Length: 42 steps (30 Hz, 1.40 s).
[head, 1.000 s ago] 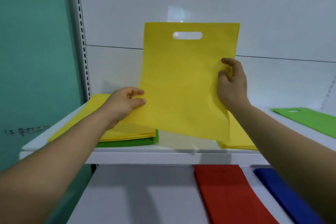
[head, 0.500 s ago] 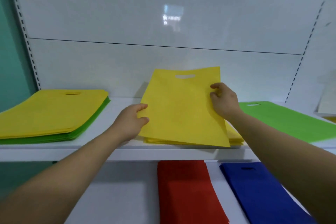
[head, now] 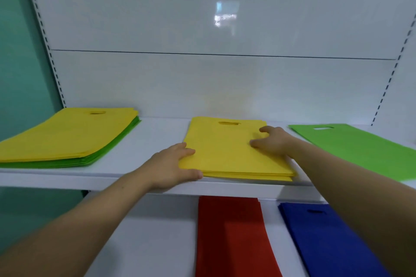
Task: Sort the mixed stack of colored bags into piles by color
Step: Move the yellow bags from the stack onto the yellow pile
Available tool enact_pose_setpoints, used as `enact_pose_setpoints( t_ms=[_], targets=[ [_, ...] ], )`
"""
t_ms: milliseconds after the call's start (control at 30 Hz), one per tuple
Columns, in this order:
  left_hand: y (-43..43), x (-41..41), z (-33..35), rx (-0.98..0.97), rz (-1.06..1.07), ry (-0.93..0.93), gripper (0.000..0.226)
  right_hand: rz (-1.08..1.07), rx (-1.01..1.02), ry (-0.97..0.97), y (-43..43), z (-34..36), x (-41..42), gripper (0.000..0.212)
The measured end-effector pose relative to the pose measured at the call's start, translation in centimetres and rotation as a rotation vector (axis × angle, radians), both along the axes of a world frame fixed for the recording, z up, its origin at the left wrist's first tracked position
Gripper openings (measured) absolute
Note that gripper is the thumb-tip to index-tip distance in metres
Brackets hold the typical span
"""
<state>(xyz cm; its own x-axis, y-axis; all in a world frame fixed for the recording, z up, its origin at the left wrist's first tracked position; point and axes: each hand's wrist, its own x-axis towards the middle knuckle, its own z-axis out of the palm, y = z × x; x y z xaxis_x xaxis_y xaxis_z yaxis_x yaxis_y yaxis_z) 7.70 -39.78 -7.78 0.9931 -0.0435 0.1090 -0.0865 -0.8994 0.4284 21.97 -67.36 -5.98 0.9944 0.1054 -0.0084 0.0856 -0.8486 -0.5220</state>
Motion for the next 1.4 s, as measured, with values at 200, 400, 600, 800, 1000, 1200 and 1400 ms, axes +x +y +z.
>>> enact_pose_setpoints(
  t_ms=[200,400,600,800,1000,1200,1400],
  targets=[
    [-0.2,-0.4,-0.3,-0.046,0.013,-0.052,0.090,0.069,-0.151,-0.070,0.6,-0.1,0.1,0.059],
    [0.0,-0.1,-0.3,-0.056,-0.002,-0.058,0.061,0.110,-0.290,-0.092,0.9,0.2,0.1,0.055],
    [1.0,0.4,1.3,-0.042,0.012,-0.007,0.058,0.119,-0.244,-0.153,2.7,2.1,-0.3,0.058],
    [4.2,0.2,3.4,0.077,0.083,-0.026,0.063,0.174,-0.240,-0.191,6.9,3.4,-0.9,0.058],
    [10.8,-1.5,4.7,0.135,0.198,-0.043,0.065,0.245,-0.237,-0.184,14.4,3.9,-2.1,0.063],
    [20.1,-4.1,4.8,0.137,0.309,-0.024,0.066,0.342,-0.237,-0.207,24.7,4.1,-4.1,0.063],
    [29.0,-6.4,4.2,0.139,0.349,-0.002,0.066,0.381,-0.219,-0.188,35.4,3.6,-5.7,0.062]
  ],
)
